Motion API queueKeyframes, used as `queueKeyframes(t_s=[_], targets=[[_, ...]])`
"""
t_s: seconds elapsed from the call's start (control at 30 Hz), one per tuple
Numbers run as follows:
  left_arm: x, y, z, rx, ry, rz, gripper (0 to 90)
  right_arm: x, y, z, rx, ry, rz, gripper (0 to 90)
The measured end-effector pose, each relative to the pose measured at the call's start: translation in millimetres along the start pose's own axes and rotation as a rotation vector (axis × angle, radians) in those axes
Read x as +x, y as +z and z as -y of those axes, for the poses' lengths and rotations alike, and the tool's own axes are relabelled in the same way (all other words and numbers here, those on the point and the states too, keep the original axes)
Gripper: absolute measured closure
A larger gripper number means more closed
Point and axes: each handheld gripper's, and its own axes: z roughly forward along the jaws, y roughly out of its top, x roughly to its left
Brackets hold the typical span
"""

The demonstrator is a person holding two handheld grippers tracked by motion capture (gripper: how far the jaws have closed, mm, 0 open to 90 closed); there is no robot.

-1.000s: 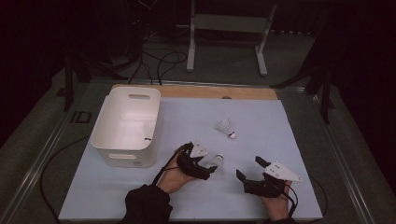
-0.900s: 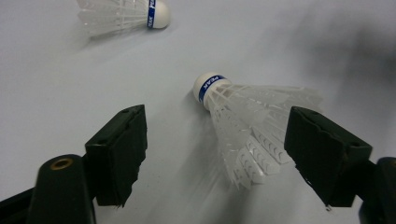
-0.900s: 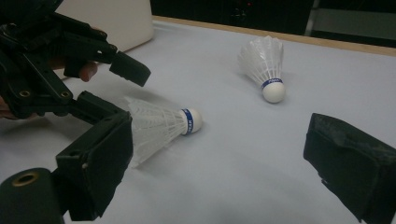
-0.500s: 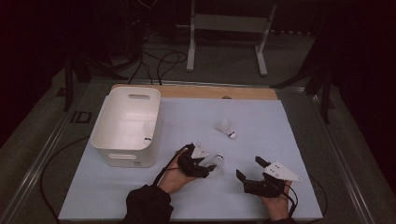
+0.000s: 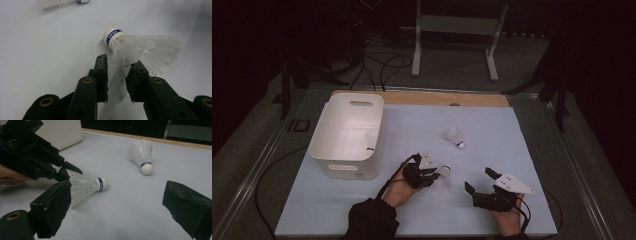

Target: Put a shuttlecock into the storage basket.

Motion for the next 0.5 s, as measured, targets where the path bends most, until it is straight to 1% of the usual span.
queueKeyframes(t_s=[0.1,0.2,0.27,0.5], targets=[[0.3,0.6,-0.8,0.0,-0.008,0.005,78.0,-0.2,0.1,0.0,-0.001,-0.002,0.0,8.1],[0.3,1.9,-1.5,-0.003,-0.019,0.001,81.1,-0.2,0.1,0.0,-0.001,-0.002,0.0,8.1],[0.6,2.1,-2.0,-0.001,-0.018,0.002,83.5,-0.1,-0.1,-0.1,-0.001,0.002,-0.001,8.1],[1.3,1.9,-2.8,-0.005,-0.024,0.004,87.9,0.0,0.0,-0.1,-0.001,0.003,-0.004,8.1]])
